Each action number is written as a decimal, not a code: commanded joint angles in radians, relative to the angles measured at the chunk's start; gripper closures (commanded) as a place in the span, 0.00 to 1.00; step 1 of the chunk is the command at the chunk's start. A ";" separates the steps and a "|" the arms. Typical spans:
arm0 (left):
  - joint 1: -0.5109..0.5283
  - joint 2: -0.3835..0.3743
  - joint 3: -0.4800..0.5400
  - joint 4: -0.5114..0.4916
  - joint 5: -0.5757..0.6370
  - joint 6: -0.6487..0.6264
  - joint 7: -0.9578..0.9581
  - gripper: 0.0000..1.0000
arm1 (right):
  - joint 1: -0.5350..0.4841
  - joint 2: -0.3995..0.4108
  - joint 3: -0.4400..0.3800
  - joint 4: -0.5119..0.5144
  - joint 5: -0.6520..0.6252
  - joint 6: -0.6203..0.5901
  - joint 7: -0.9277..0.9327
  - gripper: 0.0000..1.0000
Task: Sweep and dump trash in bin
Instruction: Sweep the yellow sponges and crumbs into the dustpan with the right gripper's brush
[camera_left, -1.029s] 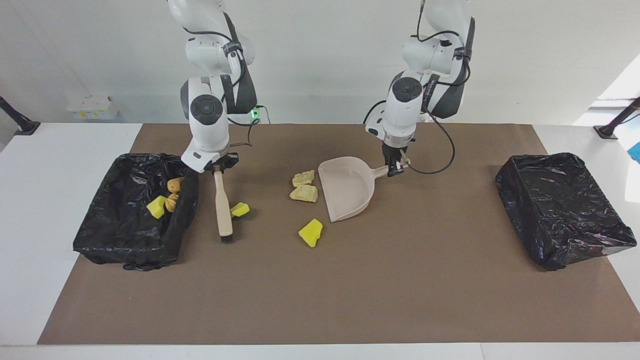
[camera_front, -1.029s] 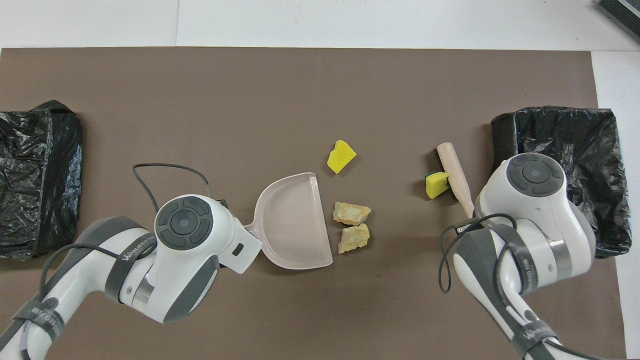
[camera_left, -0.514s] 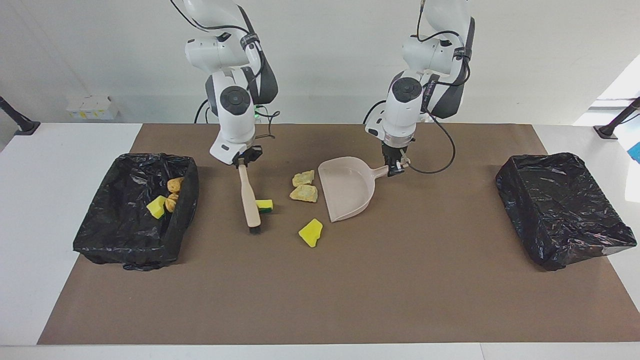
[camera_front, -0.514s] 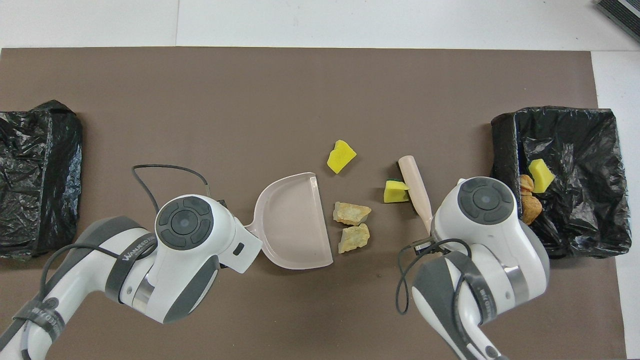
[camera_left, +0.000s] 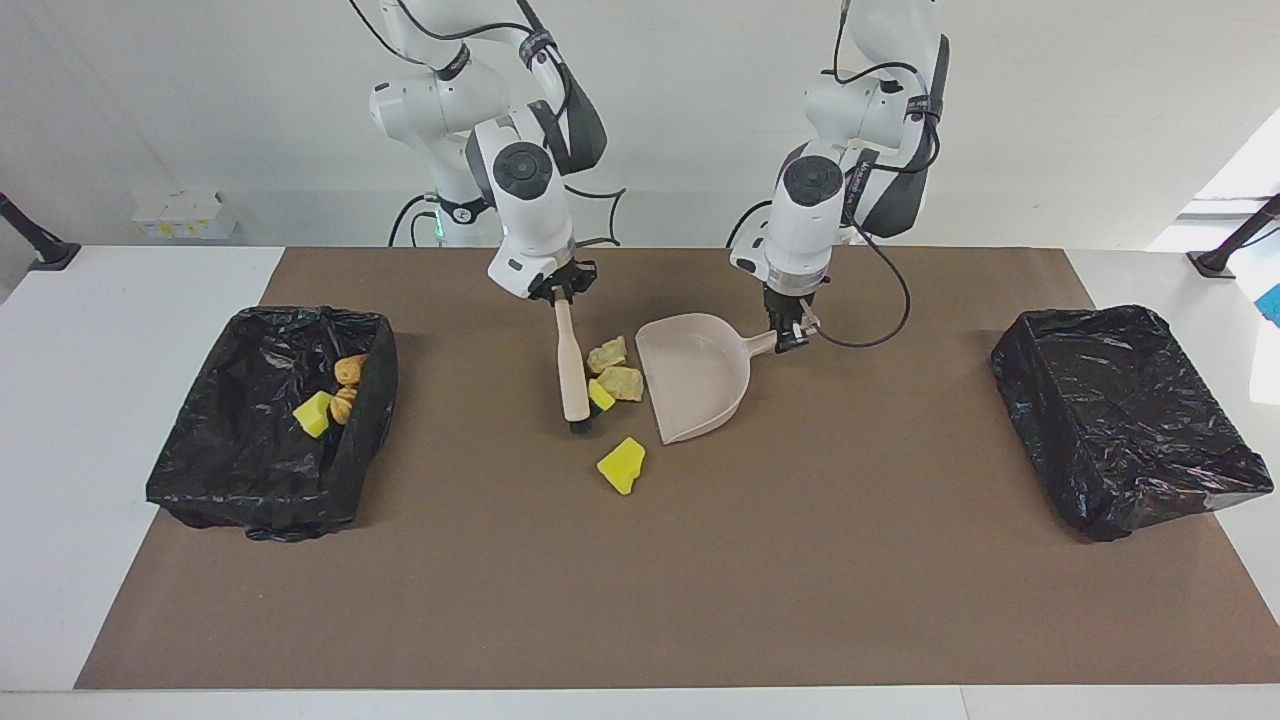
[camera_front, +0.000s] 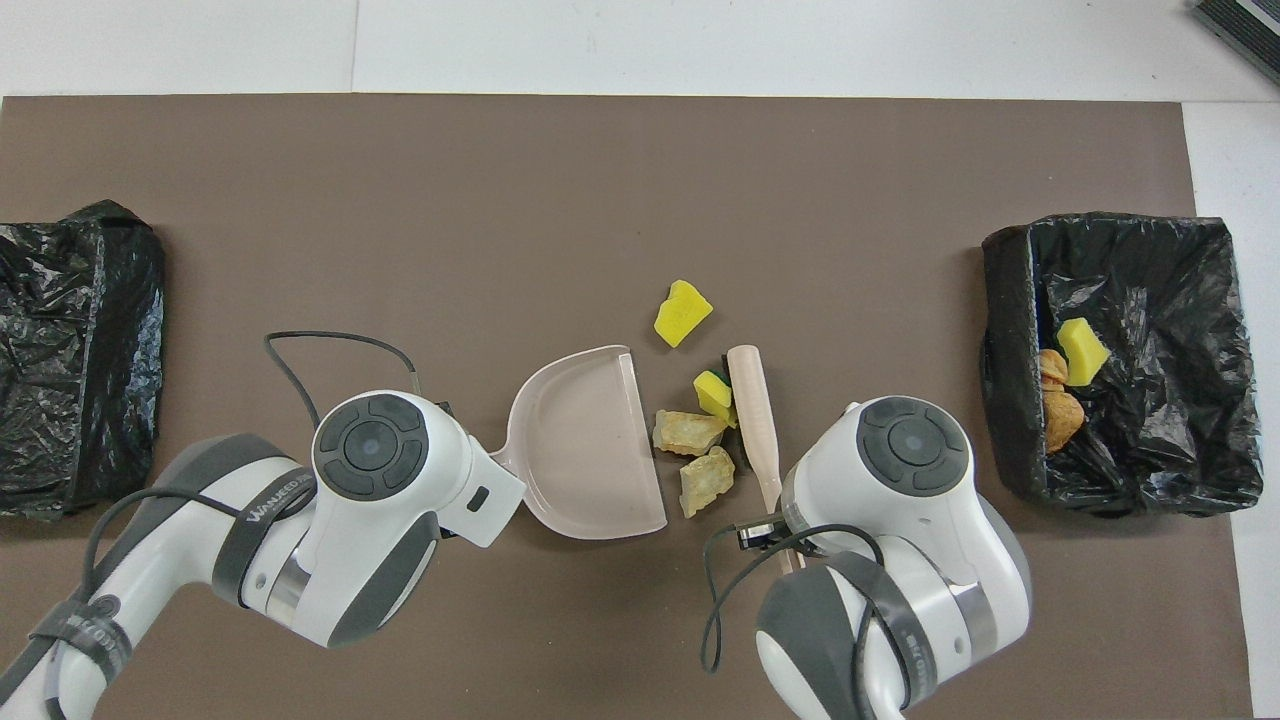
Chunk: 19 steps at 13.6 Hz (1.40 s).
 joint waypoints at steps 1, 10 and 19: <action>-0.016 -0.004 0.011 -0.026 0.024 0.028 -0.033 1.00 | 0.062 -0.017 -0.003 -0.019 0.067 0.024 0.062 1.00; -0.004 -0.001 0.009 -0.041 0.024 0.108 -0.010 1.00 | 0.154 0.045 -0.003 0.160 0.196 0.079 0.232 1.00; 0.025 0.025 0.012 -0.014 0.021 0.119 -0.015 1.00 | -0.031 -0.154 -0.012 -0.071 0.004 -0.069 0.079 1.00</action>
